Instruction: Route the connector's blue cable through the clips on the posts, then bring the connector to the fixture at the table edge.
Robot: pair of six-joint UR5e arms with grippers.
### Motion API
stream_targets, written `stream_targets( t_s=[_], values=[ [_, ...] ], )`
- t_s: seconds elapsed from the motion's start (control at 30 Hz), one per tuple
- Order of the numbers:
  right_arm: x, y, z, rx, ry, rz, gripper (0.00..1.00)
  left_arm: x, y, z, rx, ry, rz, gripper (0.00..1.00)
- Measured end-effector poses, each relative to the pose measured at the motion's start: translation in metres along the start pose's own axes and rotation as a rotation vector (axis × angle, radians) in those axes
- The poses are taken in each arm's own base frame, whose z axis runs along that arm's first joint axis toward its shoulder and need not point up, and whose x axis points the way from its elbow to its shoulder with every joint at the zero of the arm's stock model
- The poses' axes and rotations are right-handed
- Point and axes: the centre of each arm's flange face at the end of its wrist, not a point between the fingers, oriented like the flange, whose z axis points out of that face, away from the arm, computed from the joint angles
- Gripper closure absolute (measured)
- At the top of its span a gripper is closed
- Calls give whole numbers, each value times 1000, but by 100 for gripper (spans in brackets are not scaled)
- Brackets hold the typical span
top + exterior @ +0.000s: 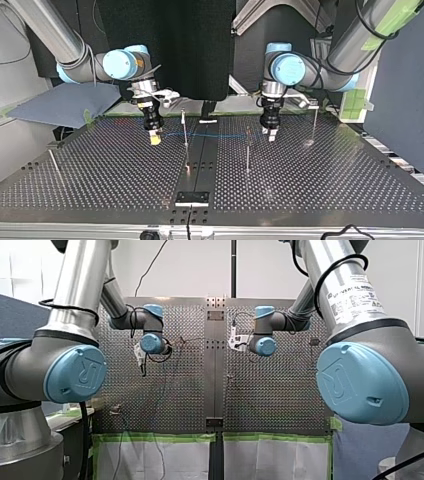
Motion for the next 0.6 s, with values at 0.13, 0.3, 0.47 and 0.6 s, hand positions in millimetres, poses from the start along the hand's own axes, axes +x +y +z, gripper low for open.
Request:
stream_targets(
  t_s=[0.13,0.3,0.47,0.6],
  values=[
    [-1,0,0,1,-2,0,100,3,-2,-4,36,-6,-34,0],
    [-1,0,0,4,-3,0,100,9,-5,-11,81,8,-78,0],
    [-1,-1,0,6,-5,0,100,5,-7,-22,102,6,-95,0],
    [-1,-1,0,6,-5,0,100,-4,-8,-31,108,-6,-102,0]
  ],
)
